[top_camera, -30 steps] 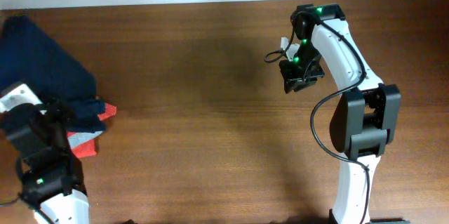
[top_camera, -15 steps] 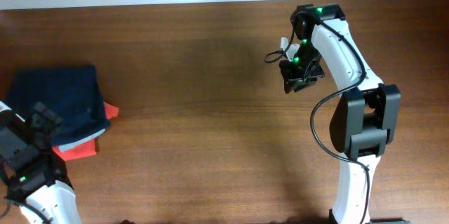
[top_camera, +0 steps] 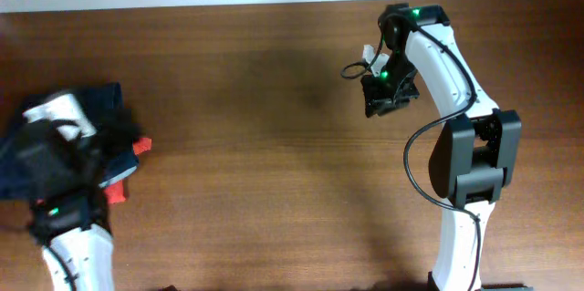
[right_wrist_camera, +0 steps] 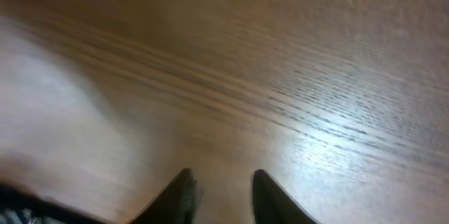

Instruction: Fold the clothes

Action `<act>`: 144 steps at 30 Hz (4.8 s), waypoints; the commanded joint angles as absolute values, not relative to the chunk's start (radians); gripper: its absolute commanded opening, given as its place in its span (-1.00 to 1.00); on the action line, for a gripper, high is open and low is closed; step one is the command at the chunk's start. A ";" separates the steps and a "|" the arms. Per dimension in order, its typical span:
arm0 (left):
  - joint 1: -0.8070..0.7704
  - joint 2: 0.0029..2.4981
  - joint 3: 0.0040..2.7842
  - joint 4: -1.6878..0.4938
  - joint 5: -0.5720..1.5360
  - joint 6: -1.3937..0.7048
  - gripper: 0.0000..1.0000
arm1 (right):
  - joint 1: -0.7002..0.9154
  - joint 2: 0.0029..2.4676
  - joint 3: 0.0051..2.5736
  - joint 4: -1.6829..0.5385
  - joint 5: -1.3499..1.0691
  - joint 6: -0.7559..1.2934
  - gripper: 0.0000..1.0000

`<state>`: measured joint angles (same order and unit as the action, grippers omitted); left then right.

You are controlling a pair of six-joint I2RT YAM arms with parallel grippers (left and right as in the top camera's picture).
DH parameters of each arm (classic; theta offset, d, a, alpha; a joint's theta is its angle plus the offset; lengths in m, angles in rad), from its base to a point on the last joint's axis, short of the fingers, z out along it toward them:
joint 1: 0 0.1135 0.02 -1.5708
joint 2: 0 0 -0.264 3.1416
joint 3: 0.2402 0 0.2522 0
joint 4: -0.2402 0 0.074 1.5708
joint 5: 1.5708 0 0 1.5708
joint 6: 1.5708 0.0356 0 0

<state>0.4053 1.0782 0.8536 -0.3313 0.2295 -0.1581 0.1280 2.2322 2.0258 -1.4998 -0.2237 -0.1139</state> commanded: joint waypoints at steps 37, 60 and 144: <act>-0.135 0.754 0.948 -0.756 0.107 0.020 0.98 | 0.093 1.184 1.513 -1.303 -0.141 0.091 0.97; -0.135 0.518 0.829 -0.810 0.085 0.039 0.98 | 0.134 0.716 0.879 -1.016 -0.123 0.133 0.97; -0.107 0.072 0.331 -0.503 0.028 0.054 0.98 | 0.012 0.006 0.006 -0.072 -0.070 0.023 0.97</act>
<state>-0.1116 0.1623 0.4404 -0.5911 0.0399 0.0383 0.0189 0.0147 0.0101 -0.0669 -0.0711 0.0254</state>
